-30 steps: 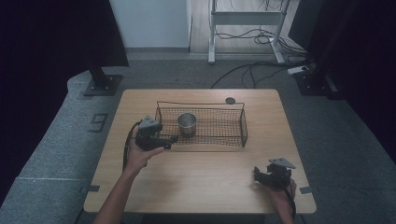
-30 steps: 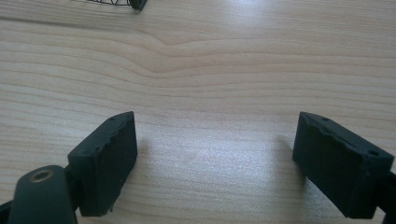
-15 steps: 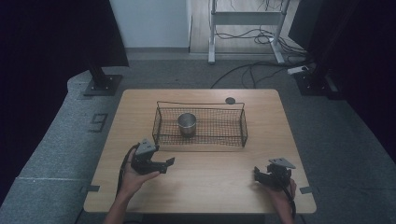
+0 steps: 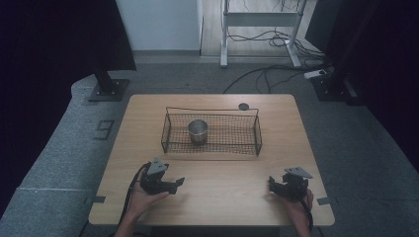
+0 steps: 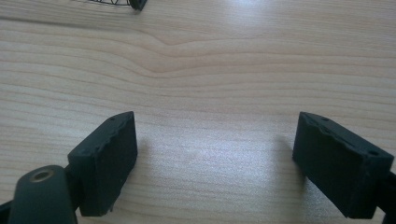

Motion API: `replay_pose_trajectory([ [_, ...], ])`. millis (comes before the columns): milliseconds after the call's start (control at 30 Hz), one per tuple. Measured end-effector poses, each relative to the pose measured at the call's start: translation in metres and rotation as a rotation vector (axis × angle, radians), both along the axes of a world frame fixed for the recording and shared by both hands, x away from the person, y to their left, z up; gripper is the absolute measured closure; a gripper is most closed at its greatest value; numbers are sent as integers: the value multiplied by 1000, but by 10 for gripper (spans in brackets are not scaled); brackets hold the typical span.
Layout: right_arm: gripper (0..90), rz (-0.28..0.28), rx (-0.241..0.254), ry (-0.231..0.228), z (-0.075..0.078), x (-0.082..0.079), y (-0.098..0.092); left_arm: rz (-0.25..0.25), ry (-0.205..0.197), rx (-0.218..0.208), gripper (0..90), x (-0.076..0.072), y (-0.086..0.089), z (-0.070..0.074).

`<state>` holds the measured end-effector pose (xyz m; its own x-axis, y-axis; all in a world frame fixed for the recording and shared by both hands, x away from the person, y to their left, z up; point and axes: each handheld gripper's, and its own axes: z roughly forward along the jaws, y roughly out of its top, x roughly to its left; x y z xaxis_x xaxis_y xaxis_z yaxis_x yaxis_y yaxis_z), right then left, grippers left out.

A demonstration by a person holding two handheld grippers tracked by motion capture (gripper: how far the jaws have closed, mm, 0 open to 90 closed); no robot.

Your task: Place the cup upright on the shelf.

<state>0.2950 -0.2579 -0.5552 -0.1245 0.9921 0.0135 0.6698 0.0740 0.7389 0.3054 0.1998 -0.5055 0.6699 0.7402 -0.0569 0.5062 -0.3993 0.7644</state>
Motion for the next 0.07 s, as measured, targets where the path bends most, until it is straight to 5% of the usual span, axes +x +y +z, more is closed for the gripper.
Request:
replay_pose_trajectory([
  [67,136,0,0,0,0,0,0,3,2,-16,157,0,2,0],
])
